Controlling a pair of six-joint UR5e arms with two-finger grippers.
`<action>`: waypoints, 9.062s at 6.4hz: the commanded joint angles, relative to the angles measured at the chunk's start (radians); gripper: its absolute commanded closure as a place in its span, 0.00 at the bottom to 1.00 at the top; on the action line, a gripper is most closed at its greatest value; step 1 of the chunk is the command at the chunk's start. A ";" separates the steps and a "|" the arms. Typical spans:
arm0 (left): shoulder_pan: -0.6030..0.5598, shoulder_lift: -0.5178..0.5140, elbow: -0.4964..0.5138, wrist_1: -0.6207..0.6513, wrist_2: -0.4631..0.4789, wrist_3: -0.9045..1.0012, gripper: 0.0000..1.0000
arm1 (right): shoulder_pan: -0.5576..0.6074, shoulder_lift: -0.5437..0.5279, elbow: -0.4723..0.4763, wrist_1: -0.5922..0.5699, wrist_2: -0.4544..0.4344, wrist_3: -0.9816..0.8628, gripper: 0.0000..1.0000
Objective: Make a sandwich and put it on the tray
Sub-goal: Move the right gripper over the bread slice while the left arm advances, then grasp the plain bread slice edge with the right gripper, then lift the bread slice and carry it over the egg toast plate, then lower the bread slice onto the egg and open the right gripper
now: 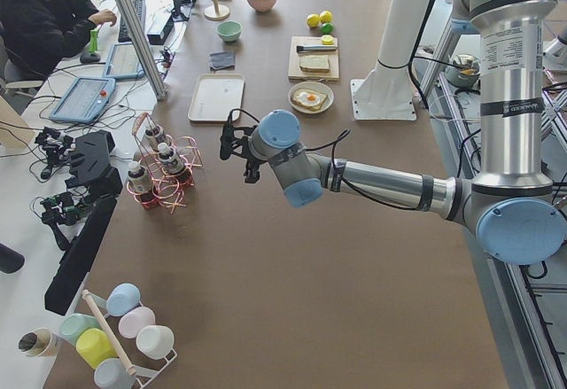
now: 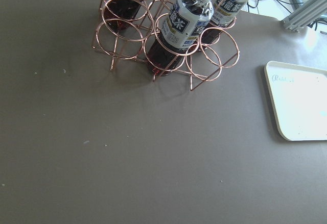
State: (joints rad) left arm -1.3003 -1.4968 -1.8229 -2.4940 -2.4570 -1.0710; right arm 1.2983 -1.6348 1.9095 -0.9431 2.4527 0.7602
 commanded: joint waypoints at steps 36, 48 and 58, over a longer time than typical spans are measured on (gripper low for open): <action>0.509 -0.287 -0.082 0.004 0.058 -0.583 0.03 | -0.858 0.046 0.016 0.182 -0.557 0.737 1.00; 0.506 -0.298 -0.055 0.004 0.058 -0.575 0.03 | -0.913 0.381 -0.046 0.127 -0.650 0.860 1.00; 0.509 -0.295 -0.053 0.003 0.058 -0.575 0.02 | -1.034 0.434 -0.115 0.136 -0.836 0.883 1.00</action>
State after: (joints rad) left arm -0.7923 -1.7917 -1.8771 -2.4910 -2.3991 -1.6460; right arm 0.2710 -1.2043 1.8031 -0.8077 1.6329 1.6440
